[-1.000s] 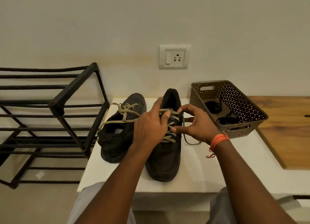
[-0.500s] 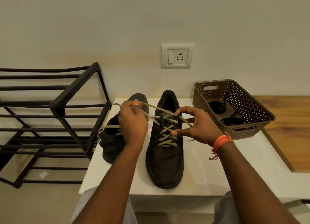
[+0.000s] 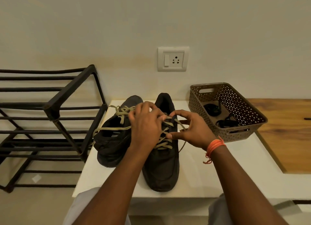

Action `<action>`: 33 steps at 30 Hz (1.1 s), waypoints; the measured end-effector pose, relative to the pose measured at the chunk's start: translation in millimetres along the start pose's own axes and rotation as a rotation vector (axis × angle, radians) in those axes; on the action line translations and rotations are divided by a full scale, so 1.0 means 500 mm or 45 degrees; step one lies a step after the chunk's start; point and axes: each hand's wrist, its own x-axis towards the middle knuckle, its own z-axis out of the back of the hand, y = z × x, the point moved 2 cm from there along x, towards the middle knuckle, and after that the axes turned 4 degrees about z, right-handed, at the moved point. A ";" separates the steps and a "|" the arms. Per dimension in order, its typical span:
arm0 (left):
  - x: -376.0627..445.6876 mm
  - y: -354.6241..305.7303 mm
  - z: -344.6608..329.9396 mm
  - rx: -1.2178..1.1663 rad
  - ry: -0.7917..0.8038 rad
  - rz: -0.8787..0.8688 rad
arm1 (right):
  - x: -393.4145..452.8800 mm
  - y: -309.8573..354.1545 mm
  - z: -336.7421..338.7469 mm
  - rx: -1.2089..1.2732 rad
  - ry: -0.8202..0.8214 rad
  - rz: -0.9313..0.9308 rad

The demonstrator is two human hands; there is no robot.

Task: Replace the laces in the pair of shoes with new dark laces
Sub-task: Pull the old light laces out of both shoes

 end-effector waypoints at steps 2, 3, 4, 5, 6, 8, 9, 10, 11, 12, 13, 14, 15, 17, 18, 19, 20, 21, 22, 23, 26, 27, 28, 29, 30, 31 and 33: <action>0.007 0.021 0.024 -0.128 -0.197 0.141 | 0.002 0.001 0.004 0.002 0.009 -0.018; 0.010 0.035 0.041 -0.251 -0.347 0.257 | 0.003 0.001 0.004 0.009 0.007 -0.032; 0.010 0.051 0.060 -0.365 -0.504 0.369 | 0.002 0.002 0.004 0.016 0.005 -0.041; 0.008 0.065 0.075 -0.419 -0.612 0.457 | 0.001 0.003 0.002 0.016 0.002 -0.045; 0.004 0.074 0.084 -0.388 -0.638 0.503 | 0.000 0.004 0.001 0.011 -0.002 -0.046; -0.005 0.070 0.085 -0.195 -0.512 0.427 | -0.001 0.006 -0.002 0.000 -0.005 -0.045; -0.009 0.058 0.075 -0.112 -0.409 0.315 | -0.001 0.005 -0.003 -0.003 -0.006 -0.048; -0.011 0.042 0.062 -0.047 -0.300 0.183 | -0.001 0.005 -0.003 -0.004 -0.006 -0.050; -0.012 0.025 0.048 0.009 -0.193 0.056 | -0.002 0.005 -0.003 -0.002 -0.007 -0.053; -0.010 0.009 0.031 0.058 -0.090 -0.047 | -0.003 0.005 -0.003 -0.003 -0.011 -0.050; -0.009 -0.003 0.014 0.097 0.003 -0.111 | -0.004 0.004 -0.003 -0.002 -0.016 -0.043; -0.008 -0.010 0.000 0.124 0.077 -0.136 | -0.005 0.005 -0.004 -0.004 -0.018 -0.032; -0.008 -0.013 -0.011 0.136 0.115 -0.132 | -0.006 0.005 -0.005 -0.005 -0.016 -0.023; -0.010 -0.012 -0.013 0.086 0.050 -0.069 | -0.004 0.001 -0.004 -0.002 -0.003 -0.033; -0.007 -0.007 -0.001 0.039 -0.048 -0.002 | -0.002 -0.001 -0.001 0.001 0.005 -0.050; -0.003 0.004 0.018 -0.002 -0.168 0.094 | -0.001 -0.004 0.002 -0.001 0.010 -0.068; 0.003 0.020 0.040 -0.032 -0.278 0.206 | 0.000 -0.004 0.004 -0.011 0.011 -0.074; 0.008 0.038 0.061 -0.054 -0.329 0.296 | 0.001 -0.005 0.005 -0.026 0.000 -0.074; 0.009 0.055 0.077 -0.071 -0.306 0.335 | 0.000 -0.003 0.004 -0.048 -0.025 -0.066; 0.007 0.068 0.089 -0.070 -0.222 0.331 | 0.002 0.002 0.001 -0.072 -0.066 -0.053; -0.017 0.073 0.097 -0.047 0.037 0.233 | 0.013 0.030 -0.014 -0.224 -0.148 -0.058; -0.021 0.066 0.094 -0.060 0.060 0.173 | 0.017 0.039 -0.022 -0.304 -0.118 -0.069; -0.020 0.057 0.089 -0.075 0.088 0.096 | 0.017 0.048 -0.031 -0.369 -0.075 -0.069; -0.015 0.045 0.081 -0.066 0.146 0.005 | 0.017 0.052 -0.039 -0.404 -0.041 -0.052; -0.008 0.035 0.070 -0.037 0.225 -0.087 | 0.016 0.056 -0.046 -0.415 -0.034 -0.021; -0.003 0.028 0.058 -0.009 0.297 -0.152 | 0.014 0.058 -0.050 -0.401 -0.071 0.004; 0.003 0.022 0.040 -0.041 0.360 -0.162 | 0.011 0.058 -0.044 -0.358 -0.263 -0.009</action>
